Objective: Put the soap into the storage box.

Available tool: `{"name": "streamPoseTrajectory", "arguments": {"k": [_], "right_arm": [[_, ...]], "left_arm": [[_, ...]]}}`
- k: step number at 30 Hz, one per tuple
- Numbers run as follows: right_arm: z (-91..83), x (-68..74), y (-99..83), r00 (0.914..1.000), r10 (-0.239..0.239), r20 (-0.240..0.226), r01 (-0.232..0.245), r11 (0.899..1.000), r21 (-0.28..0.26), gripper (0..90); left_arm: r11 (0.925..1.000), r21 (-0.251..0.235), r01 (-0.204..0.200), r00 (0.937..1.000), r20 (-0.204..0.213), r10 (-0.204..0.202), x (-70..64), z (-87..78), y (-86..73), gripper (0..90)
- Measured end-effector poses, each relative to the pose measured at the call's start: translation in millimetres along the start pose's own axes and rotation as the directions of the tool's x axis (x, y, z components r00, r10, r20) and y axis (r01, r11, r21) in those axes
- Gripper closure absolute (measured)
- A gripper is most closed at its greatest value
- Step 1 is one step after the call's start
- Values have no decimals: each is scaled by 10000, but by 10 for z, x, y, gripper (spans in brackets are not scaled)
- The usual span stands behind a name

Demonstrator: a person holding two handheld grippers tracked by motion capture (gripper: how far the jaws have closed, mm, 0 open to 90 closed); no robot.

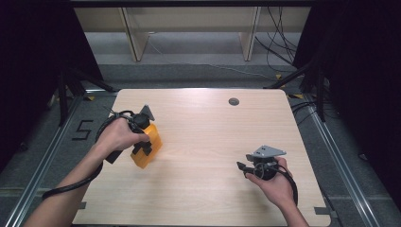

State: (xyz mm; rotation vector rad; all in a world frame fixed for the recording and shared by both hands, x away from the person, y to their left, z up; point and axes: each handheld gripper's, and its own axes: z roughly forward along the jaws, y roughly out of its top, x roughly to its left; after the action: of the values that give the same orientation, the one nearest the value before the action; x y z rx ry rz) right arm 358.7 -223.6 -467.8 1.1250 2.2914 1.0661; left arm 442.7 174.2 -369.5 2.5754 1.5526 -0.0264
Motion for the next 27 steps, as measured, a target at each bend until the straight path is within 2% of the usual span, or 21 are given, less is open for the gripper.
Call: {"name": "streamPoseTrajectory", "arguments": {"k": [2,3,4,6,8,10,11,12,13,18,19,20,22,23,24,25,27], "right_arm": [[0,1,0,10000,20,-7,-20,10000,18,516],[1,1,-1,10000,16,-13,-16,10000,29,516],[-4,10,2,9999,144,-37,-144,9999,73,516],[-1,1,0,10000,16,-6,-16,10000,6,515],[-7,10,4,9999,167,-34,-167,9998,50,515],[-5,5,1,9999,100,-20,-100,9999,32,515],[-11,24,2,9994,337,-59,-336,9994,106,516],[-10,24,2,9994,337,-66,-337,9994,109,515],[-1,14,-3,9999,131,-9,-131,9999,-5,515],[-10,25,3,9994,327,-62,-326,9994,88,515],[-1,17,-2,9999,170,-25,-170,9999,11,516],[-10,25,4,9994,339,-59,-338,9994,85,516],[-1,15,0,9999,152,-18,-152,9999,-21,516],[-10,24,4,9994,330,-57,-329,9994,84,516],[-10,24,4,9994,330,-57,-329,9994,84,516],[-10,24,3,9994,330,-61,-329,9994,89,515],[-9,25,3,9995,324,-63,-323,9994,94,515]], "left_arm": [[9996,-241,120,9999,15,-119,8,8,5,606],[9998,-105,138,9999,55,-138,20,-5,16,606],[9997,-150,195,9998,61,-194,26,-5,20,606],[9992,-286,294,9996,35,-293,38,5,26,606],[9992,-241,316,9995,-3,-316,57,-1,37,606],[9995,-88,313,9995,16,-313,75,-16,46,606],[9993,-90,374,9993,16,-374,79,-19,51,606],[9991,-181,388,9992,47,-387,86,-13,52,606],[9992,-172,368,9993,23,-367,94,-12,51,606],[9989,-155,449,9990,25,-448,127,-14,61,606],[9988,-181,454,9990,32,-453,132,-14,63,606],[9987,-174,484,9988,54,-483,137,-18,65,606],[9982,-338,497,9988,49,-495,150,-13,65,606],[9985,-223,493,9988,56,-492,158,-26,72,606],[9979,-237,610,9981,43,-609,160,-29,79,606],[9983,-150,562,9984,12,-562,173,-38,87,606],[9964,-428,734,9972,-76,-737,182,-18,89,606]]}}
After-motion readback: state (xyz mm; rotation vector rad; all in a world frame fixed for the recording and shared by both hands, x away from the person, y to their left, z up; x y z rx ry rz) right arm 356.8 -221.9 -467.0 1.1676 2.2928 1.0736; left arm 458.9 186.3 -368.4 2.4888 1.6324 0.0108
